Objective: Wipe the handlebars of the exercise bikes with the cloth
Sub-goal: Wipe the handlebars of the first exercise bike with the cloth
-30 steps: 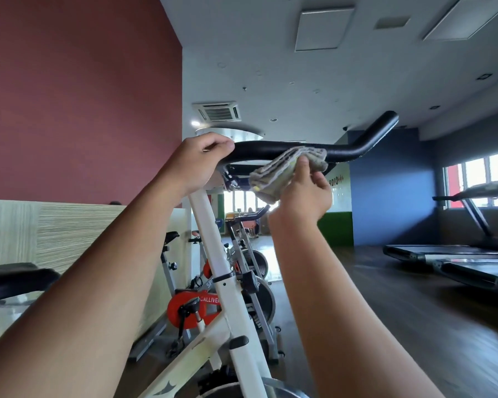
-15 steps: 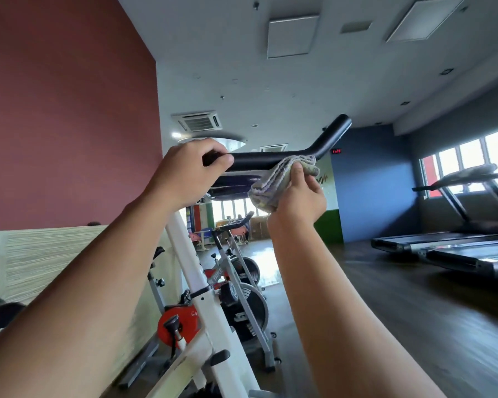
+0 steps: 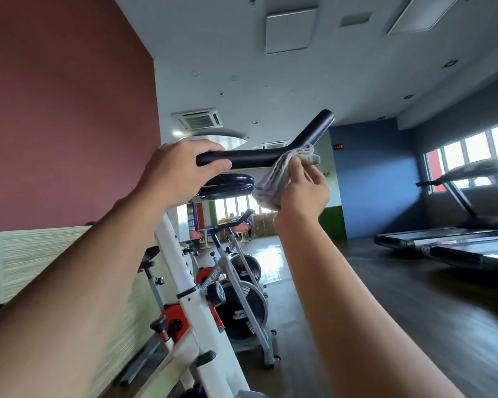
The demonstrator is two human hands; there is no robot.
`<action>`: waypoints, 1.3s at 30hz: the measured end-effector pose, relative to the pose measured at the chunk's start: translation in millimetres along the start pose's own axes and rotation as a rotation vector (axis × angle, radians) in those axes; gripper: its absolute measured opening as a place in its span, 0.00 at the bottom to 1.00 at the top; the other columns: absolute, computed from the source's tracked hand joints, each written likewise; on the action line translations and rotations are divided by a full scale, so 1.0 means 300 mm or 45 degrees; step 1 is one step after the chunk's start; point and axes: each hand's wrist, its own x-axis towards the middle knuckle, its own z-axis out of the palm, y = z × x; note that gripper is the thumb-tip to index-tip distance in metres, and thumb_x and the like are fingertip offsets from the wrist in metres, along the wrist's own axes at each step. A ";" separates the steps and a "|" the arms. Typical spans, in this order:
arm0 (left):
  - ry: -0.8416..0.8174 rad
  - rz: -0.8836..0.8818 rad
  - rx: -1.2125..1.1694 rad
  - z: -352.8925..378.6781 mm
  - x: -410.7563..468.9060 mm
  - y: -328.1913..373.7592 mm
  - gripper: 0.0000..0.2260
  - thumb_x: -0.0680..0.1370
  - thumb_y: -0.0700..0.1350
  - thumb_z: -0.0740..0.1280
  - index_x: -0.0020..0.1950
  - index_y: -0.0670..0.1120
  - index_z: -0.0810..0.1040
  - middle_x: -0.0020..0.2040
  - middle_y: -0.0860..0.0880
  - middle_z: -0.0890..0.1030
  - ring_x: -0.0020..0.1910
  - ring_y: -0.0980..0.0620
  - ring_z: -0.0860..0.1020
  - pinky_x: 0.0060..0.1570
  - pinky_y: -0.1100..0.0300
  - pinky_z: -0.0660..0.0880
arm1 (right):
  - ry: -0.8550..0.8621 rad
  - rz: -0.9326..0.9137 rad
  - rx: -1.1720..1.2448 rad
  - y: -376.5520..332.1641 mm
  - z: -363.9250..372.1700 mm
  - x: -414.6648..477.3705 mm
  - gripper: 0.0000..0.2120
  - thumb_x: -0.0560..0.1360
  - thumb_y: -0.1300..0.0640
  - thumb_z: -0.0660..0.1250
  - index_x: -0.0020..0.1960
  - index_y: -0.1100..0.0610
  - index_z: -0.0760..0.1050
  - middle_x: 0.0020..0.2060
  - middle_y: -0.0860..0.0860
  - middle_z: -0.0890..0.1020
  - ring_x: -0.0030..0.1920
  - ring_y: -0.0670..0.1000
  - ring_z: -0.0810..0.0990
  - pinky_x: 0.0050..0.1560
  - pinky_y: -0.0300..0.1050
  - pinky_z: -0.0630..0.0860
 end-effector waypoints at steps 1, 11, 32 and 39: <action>-0.003 -0.013 0.001 0.001 0.001 0.004 0.11 0.77 0.60 0.69 0.57 0.60 0.82 0.37 0.65 0.77 0.42 0.51 0.77 0.43 0.59 0.69 | -0.022 0.007 -0.017 0.006 -0.003 -0.002 0.14 0.77 0.60 0.71 0.61 0.61 0.77 0.52 0.52 0.84 0.51 0.49 0.84 0.45 0.36 0.82; 0.011 -0.080 -0.011 0.008 -0.002 0.006 0.12 0.77 0.61 0.68 0.58 0.61 0.82 0.38 0.64 0.79 0.37 0.59 0.77 0.39 0.64 0.68 | -0.060 -0.088 -0.141 -0.054 -0.045 0.110 0.13 0.76 0.57 0.73 0.60 0.58 0.79 0.51 0.50 0.85 0.50 0.48 0.85 0.53 0.44 0.83; 0.098 -0.088 -0.051 0.029 -0.016 0.018 0.16 0.75 0.62 0.66 0.59 0.60 0.82 0.50 0.56 0.84 0.48 0.51 0.79 0.57 0.48 0.76 | -0.147 -0.147 -0.302 -0.114 -0.054 0.189 0.04 0.79 0.55 0.70 0.52 0.54 0.77 0.48 0.51 0.85 0.47 0.49 0.85 0.50 0.43 0.83; 0.104 -0.069 -0.047 0.032 -0.016 0.016 0.15 0.76 0.61 0.67 0.60 0.59 0.82 0.49 0.57 0.82 0.48 0.51 0.78 0.57 0.46 0.75 | -0.078 -0.283 -0.350 -0.195 -0.008 0.275 0.10 0.79 0.54 0.69 0.58 0.58 0.79 0.47 0.49 0.85 0.46 0.46 0.84 0.51 0.41 0.81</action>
